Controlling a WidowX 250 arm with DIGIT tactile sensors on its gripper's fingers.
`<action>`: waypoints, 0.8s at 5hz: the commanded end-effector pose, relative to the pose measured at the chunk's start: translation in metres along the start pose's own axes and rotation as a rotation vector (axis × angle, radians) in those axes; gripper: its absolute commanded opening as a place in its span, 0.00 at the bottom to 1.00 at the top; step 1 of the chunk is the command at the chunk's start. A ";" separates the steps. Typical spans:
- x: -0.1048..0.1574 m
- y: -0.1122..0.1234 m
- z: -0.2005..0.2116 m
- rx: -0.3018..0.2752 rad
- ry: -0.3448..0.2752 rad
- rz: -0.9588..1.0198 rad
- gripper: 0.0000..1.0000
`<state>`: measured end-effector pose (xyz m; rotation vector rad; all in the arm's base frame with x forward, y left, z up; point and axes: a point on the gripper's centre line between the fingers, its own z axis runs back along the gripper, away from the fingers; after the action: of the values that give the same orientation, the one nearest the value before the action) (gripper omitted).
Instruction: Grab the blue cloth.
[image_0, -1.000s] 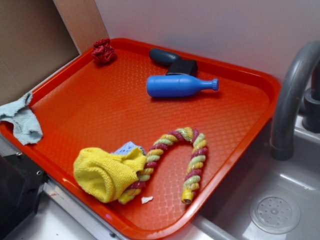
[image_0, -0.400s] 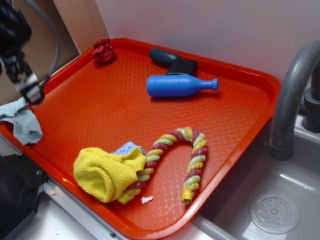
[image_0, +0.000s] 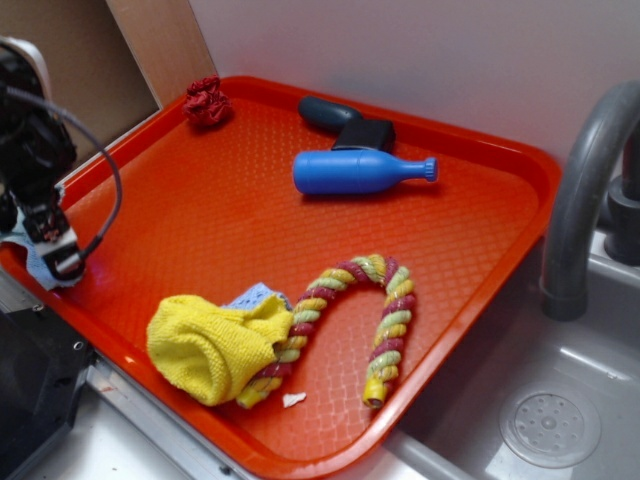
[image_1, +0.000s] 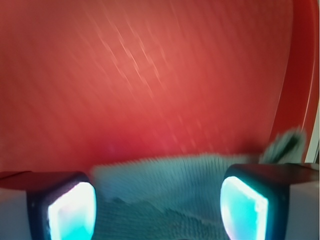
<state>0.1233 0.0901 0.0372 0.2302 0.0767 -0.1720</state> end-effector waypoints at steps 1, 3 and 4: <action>-0.009 0.018 -0.014 0.045 0.059 0.146 0.00; -0.006 0.021 -0.009 0.001 0.070 0.168 0.00; 0.000 0.031 0.019 -0.085 -0.019 0.201 0.00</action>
<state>0.1291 0.1051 0.0556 0.1240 0.0667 0.0056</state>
